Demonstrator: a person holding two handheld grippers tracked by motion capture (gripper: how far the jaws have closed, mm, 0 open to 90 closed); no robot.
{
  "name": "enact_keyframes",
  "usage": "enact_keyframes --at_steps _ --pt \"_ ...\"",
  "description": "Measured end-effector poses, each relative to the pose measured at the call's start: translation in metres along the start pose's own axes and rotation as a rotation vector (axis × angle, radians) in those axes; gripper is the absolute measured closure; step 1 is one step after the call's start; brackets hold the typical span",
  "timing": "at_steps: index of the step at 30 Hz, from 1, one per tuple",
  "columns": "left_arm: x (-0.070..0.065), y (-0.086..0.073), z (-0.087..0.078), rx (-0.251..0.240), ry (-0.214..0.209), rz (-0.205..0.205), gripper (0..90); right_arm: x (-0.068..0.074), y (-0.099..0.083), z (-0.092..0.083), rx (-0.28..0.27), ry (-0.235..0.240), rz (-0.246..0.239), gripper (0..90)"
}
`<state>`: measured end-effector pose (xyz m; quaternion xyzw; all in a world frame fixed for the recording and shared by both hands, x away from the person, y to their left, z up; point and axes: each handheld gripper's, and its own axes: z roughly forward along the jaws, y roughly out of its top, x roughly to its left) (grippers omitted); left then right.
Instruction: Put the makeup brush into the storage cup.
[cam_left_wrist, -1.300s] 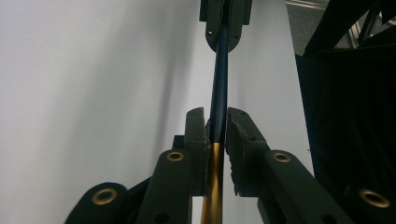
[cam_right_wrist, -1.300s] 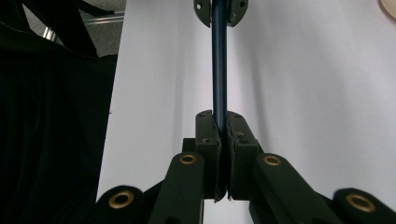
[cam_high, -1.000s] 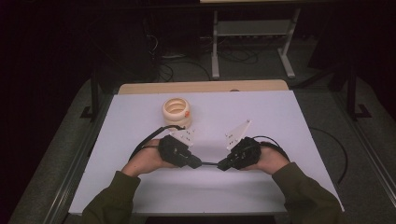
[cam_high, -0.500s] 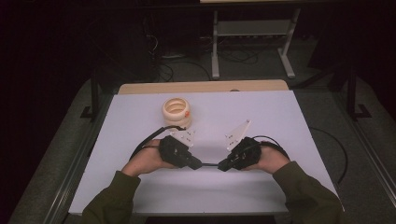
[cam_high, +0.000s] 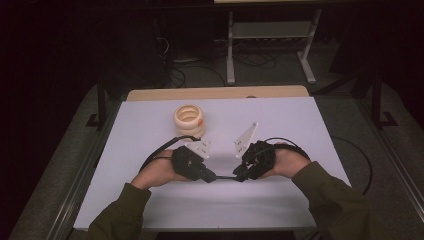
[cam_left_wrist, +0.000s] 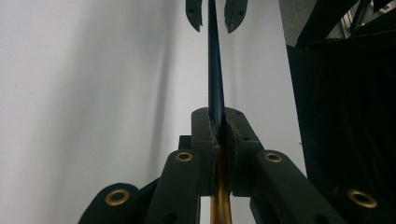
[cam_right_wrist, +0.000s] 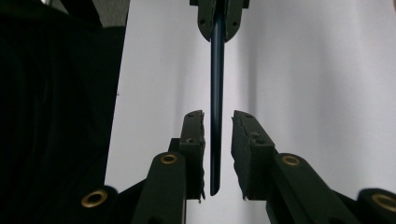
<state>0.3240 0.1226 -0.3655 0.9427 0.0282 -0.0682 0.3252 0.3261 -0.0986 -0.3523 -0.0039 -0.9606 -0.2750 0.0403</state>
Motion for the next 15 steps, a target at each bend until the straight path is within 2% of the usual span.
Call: enact_keyframes --at_steps 9,15 --pt "-0.001 0.001 0.0 0.005 0.0 -0.002 83.7 -0.002 0.027 0.006 0.116 0.028 -0.052 75.7" --pt "-0.001 0.001 0.0 0.007 0.002 0.0 83.7 -0.003 0.03 0.012 0.143 0.033 -0.05 76.7"
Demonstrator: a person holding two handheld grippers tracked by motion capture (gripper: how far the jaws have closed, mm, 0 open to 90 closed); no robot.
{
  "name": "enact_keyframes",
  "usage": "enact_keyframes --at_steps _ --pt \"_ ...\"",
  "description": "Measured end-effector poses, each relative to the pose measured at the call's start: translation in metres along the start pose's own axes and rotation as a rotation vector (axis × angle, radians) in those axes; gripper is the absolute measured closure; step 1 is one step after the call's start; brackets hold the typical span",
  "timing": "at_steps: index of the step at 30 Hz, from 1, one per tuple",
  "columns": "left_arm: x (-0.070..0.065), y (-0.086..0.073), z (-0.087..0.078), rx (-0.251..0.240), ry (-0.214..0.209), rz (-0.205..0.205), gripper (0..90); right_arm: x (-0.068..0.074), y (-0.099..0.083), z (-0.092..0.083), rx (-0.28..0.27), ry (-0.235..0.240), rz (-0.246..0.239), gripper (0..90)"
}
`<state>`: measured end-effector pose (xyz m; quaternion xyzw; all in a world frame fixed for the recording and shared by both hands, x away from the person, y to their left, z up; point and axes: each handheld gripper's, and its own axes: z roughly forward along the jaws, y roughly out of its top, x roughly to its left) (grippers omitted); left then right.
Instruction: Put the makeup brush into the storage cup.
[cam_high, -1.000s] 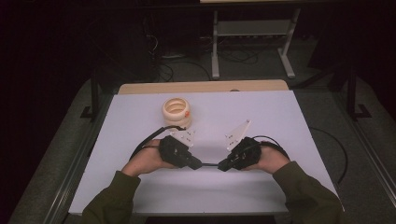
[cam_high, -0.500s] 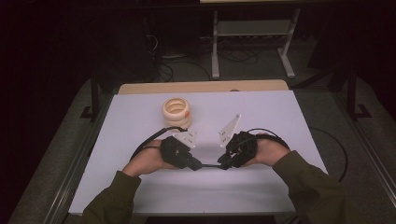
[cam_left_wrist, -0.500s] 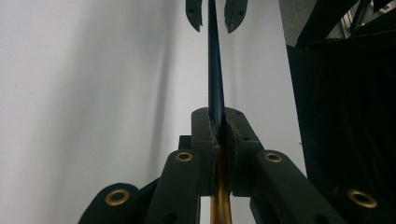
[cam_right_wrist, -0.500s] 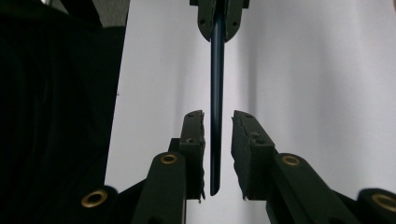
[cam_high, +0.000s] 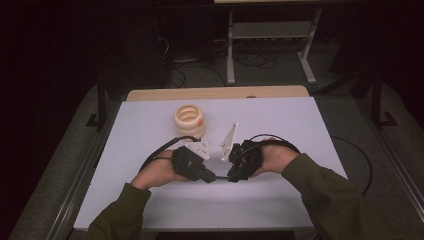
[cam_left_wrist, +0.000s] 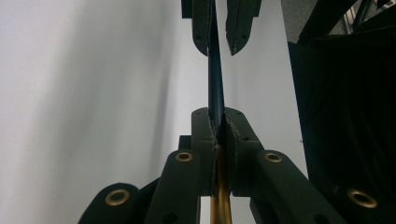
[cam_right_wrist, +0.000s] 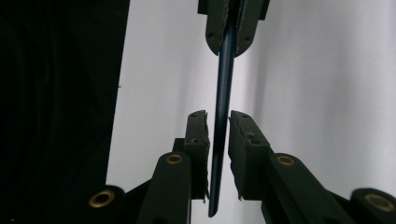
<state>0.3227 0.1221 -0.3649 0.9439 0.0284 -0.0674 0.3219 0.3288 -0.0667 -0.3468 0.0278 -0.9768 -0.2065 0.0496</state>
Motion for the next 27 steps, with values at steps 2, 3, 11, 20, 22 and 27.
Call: enact_keyframes --at_steps 2,3,11,20,22,27 --pt "0.0 0.0001 0.0001 0.0 0.0 0.0 83.7 -0.0007 0.0001 0.0008 -0.003 -0.001 -0.005 77.2" --pt "-0.0001 0.0003 0.0003 0.001 0.001 -0.001 83.7 -0.0009 0.0001 0.0013 -0.004 0.001 -0.006 77.2" --pt "0.0006 0.0005 0.0007 0.009 0.008 0.012 83.7 -0.0014 0.0032 0.007 0.006 0.006 0.003 80.2" --pt "0.0 0.0004 -0.0005 0.009 0.007 0.008 83.7 -0.0023 0.0036 0.0082 0.004 0.0 0.006 82.3" --pt "0.0001 0.0003 -0.0009 0.006 0.008 0.01 83.7 -0.0022 0.0033 0.0082 -0.003 0.002 0.009 82.4" --pt "-0.0003 0.0002 -0.0012 0.002 0.008 0.011 83.7 -0.002 0.0029 0.0076 -0.008 0.001 0.015 83.2"
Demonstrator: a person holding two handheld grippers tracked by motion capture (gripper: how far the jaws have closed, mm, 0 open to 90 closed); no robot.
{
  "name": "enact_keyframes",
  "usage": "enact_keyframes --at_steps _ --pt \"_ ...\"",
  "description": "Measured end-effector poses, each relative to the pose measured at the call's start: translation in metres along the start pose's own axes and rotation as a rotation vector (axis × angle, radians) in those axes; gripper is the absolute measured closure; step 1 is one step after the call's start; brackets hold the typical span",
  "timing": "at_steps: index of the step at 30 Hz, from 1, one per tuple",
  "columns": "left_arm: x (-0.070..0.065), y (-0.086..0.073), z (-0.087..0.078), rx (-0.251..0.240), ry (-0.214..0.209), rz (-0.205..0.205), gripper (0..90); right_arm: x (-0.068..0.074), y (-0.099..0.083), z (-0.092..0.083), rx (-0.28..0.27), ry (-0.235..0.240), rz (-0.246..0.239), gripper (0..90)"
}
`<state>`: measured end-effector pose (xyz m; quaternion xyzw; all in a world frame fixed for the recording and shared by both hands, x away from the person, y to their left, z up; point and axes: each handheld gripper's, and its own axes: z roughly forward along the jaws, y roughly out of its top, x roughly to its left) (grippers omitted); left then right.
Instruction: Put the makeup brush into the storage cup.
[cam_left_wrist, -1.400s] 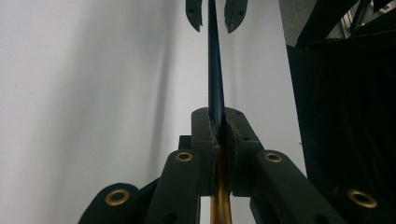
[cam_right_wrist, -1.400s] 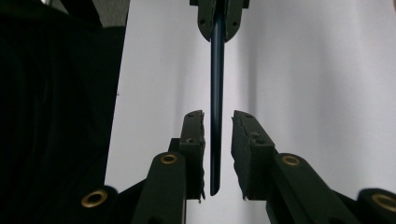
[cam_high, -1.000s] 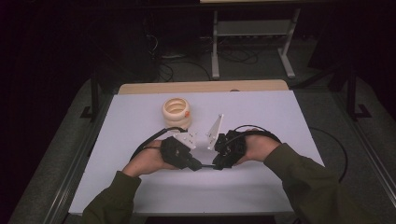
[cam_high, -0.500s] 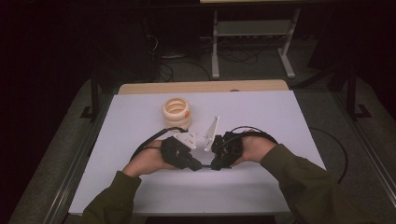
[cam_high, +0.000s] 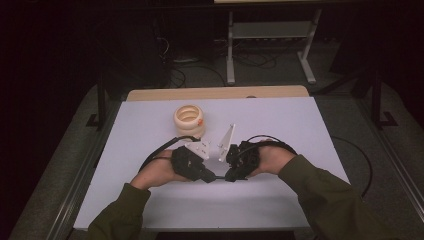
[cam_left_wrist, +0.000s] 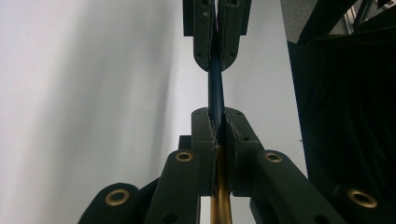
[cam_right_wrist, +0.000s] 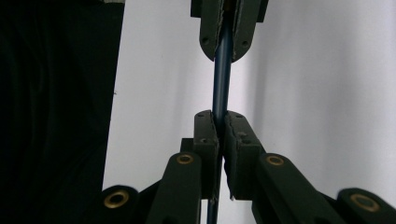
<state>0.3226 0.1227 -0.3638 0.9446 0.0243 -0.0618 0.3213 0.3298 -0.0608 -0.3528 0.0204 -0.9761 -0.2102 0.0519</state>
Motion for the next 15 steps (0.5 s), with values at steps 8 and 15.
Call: enact_keyframes --at_steps 8,15 --pt "0.0 0.0002 -0.0003 -0.001 0.0 0.001 83.7 0.0 0.0002 0.0013 0.001 0.005 -0.01 81.6" --pt "-0.0003 0.0005 -0.0012 0.001 -0.001 0.005 83.7 0.0009 0.0019 0.0054 0.004 0.014 -0.004 82.0"
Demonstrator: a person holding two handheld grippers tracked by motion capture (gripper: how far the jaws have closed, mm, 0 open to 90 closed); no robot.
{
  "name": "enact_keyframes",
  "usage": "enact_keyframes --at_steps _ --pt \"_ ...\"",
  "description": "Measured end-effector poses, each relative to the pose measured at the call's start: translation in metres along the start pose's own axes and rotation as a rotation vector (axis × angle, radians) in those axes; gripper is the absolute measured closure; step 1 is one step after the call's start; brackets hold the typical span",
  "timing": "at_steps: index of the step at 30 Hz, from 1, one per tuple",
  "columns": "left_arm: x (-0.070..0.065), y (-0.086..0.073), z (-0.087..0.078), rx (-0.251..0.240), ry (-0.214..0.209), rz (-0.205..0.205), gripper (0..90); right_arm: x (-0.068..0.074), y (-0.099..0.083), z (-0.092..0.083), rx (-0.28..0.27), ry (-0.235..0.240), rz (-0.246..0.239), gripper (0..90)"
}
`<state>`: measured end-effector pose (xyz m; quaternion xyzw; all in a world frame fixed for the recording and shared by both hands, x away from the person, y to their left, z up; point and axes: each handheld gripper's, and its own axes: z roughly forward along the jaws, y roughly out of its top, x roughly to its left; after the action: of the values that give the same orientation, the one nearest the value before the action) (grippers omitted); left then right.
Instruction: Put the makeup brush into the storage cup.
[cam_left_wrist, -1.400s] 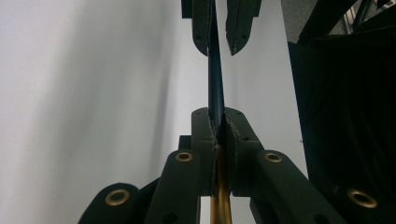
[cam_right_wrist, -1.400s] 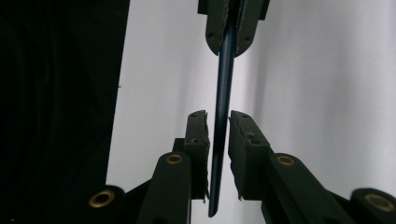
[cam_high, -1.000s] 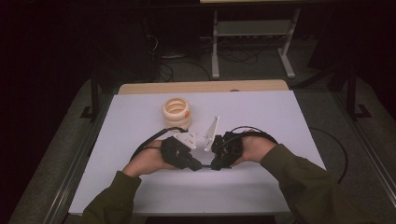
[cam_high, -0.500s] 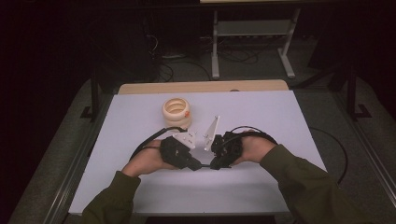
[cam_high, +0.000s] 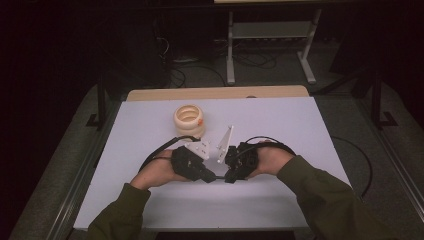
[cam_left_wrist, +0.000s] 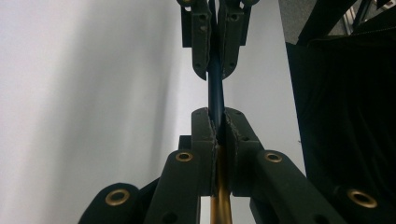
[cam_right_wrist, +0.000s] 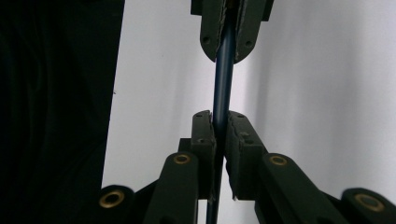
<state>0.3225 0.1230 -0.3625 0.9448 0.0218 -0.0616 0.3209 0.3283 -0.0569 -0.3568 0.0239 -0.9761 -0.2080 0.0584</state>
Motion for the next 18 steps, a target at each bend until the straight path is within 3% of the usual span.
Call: enact_keyframes --at_steps 10,18 --pt "-0.0003 0.0001 0.0013 0.002 -0.003 -0.003 83.5 -0.0003 -0.0002 0.0004 0.001 0.008 0.011 83.7" --pt "0.0004 -0.0008 0.0009 0.001 0.002 0.007 79.4 0.0001 -0.0009 -0.0009 -0.004 -0.017 0.005 84.1"
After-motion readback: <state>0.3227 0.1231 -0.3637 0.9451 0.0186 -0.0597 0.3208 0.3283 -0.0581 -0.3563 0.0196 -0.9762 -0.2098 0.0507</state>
